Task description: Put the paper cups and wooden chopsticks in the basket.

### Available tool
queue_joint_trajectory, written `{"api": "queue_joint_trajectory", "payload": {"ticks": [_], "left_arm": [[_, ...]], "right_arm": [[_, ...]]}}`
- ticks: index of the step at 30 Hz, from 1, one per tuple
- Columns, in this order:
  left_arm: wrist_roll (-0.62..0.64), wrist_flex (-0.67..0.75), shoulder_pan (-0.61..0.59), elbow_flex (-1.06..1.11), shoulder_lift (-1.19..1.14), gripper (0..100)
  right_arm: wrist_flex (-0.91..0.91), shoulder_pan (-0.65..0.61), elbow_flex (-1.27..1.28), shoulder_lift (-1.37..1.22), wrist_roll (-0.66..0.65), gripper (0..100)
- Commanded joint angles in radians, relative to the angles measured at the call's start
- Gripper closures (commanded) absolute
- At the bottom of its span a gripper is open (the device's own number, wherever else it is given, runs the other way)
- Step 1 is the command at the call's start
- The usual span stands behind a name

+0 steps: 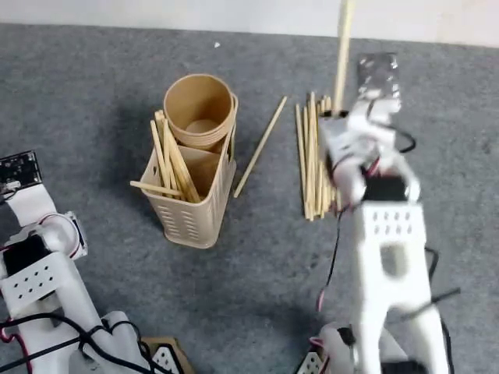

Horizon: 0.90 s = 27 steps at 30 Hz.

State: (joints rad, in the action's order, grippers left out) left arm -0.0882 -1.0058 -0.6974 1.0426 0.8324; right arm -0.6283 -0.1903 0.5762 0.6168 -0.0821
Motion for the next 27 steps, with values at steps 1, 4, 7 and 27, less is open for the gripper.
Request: {"api": "queue_joint_trajectory", "payload": {"ticks": [1, 4, 7, 27], "left_arm": [[0.000, 0.014, 0.008, -0.004, 0.022, 84], [0.000, 0.014, 0.007, -0.004, 0.022, 84], [0.000, 0.014, 0.007, -0.004, 0.022, 84], [-0.003, 0.014, 0.001, -0.004, 0.018, 84]], "right_arm": [[0.045, -0.116, 0.054, 0.222, 0.032, 99.2], [0.061, -0.220, 0.021, 0.329, 0.034, 99.2], [0.061, -0.332, -0.050, 0.361, 0.034, 99.2], [0.650, -0.664, 0.466, 0.326, 0.055, 99.2]]}}
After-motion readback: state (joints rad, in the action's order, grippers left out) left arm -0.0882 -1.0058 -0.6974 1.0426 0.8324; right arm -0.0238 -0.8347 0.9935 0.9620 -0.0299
